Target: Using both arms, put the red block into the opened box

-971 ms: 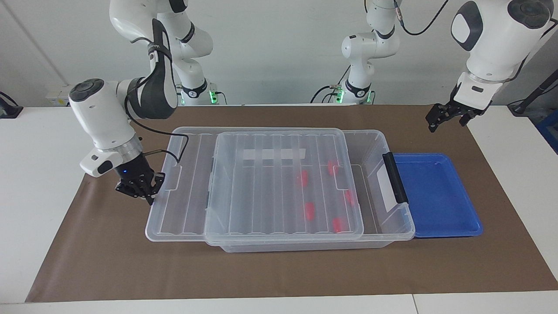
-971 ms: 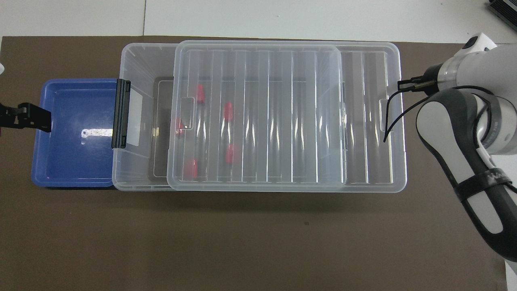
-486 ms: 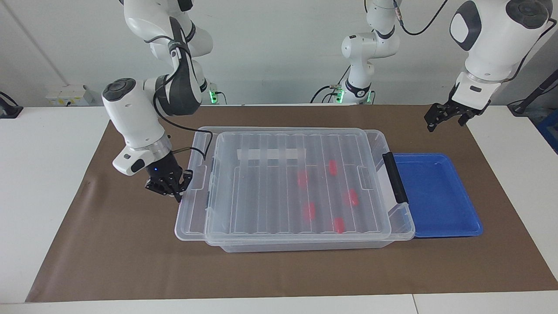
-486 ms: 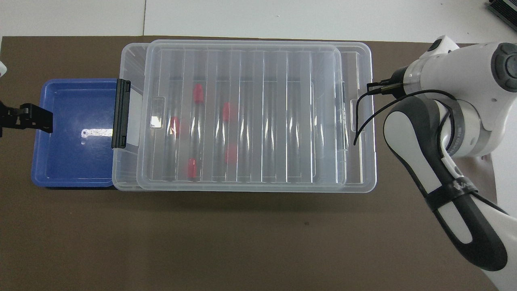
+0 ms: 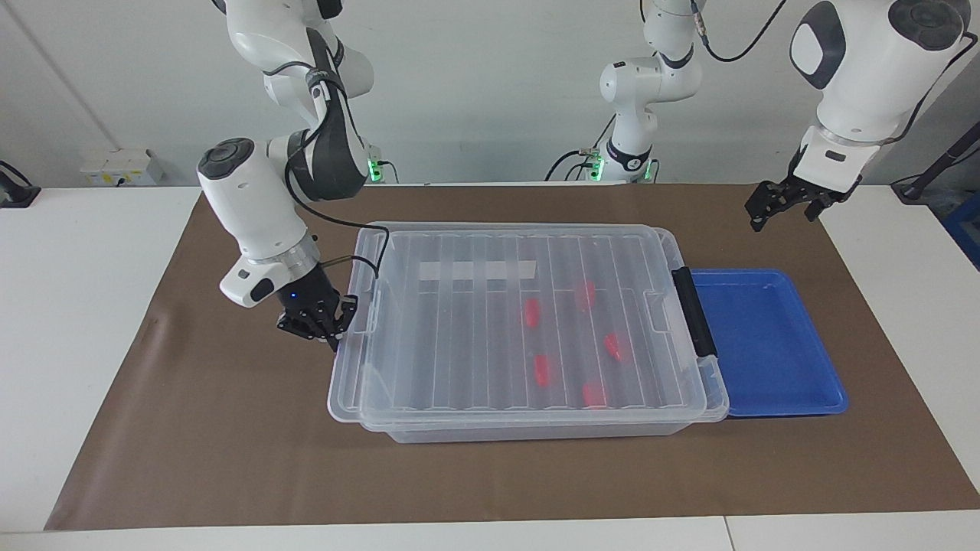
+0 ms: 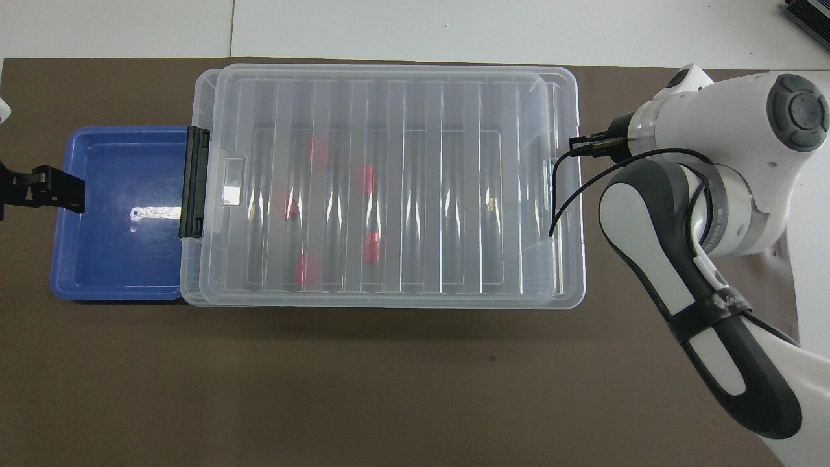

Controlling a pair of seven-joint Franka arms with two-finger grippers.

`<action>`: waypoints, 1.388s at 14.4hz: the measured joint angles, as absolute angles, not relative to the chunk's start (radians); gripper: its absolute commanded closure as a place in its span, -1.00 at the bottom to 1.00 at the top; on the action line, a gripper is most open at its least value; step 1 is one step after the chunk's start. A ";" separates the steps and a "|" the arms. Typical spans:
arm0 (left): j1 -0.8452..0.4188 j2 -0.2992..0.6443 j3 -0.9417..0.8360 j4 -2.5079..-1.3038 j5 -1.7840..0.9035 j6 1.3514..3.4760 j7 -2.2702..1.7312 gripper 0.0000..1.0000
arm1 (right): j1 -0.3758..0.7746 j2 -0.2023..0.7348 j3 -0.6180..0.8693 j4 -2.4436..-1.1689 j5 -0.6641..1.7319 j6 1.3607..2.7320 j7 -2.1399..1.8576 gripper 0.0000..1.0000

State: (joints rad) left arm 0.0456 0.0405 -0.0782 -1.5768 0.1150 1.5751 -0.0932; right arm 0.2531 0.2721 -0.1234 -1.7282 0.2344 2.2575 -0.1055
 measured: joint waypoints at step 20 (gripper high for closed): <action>0.045 0.039 -0.079 -1.577 0.114 1.575 -0.093 -1.00 | 0.257 0.270 -0.129 -1.734 0.284 2.218 -0.105 -1.00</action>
